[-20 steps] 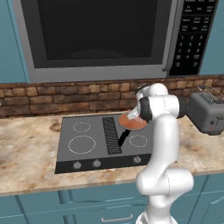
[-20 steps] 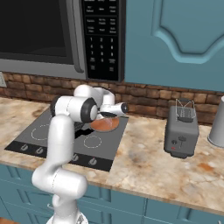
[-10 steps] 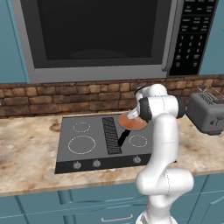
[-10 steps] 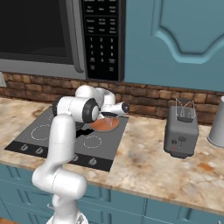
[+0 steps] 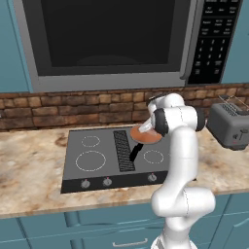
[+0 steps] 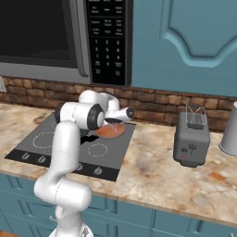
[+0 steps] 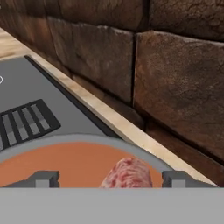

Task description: Retrieve the steak from the fridge and place it on the saucepan with marinade on the stove.

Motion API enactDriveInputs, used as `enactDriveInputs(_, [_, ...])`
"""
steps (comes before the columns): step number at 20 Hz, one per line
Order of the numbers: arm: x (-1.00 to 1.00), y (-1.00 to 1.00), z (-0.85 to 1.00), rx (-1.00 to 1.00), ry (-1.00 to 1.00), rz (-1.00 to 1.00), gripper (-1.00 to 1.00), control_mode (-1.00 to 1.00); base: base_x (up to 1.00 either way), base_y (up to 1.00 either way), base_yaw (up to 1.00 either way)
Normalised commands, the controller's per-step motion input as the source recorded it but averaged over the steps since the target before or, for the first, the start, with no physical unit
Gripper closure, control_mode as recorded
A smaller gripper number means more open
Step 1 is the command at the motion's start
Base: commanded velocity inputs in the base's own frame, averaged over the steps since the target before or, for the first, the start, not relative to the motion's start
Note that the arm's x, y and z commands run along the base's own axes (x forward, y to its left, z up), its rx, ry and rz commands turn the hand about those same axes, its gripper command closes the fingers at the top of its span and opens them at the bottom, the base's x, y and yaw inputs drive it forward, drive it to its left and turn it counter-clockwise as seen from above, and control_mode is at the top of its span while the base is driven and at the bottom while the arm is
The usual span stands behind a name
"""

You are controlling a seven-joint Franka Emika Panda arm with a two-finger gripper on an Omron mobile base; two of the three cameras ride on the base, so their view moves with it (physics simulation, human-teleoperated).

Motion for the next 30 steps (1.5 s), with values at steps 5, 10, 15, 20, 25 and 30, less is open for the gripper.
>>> enactDriveInputs(5, [-0.11, 0.1, 0.0, 0.0, 0.0, 0.01, -1.0, -1.0, 0.0, 0.0, 0.0])
enactDriveInputs(10, [-0.5, -0.06, 0.0, 0.0, 0.0, 0.0, -1.0, -1.0, 0.0, 0.0, 0.0])
enactDriveInputs(15, [-0.67, -0.27, 0.32, 0.0, -0.09, 0.0, -1.0, -1.0, 0.0, 0.0, 0.0])
enactDriveInputs(20, [-0.31, 0.01, 0.66, 0.0, -0.29, 0.0, -1.0, -1.0, 0.0, 0.0, 0.0])
enactDriveInputs(25, [-0.43, 0.07, 0.78, 0.0, -0.32, 0.0, -1.0, -1.0, 0.0, 0.0, 0.0])
enactDriveInputs(30, [-0.99, -0.22, 0.48, 0.0, -0.17, 0.0, -1.0, -1.0, 0.0, 0.0, 0.0])
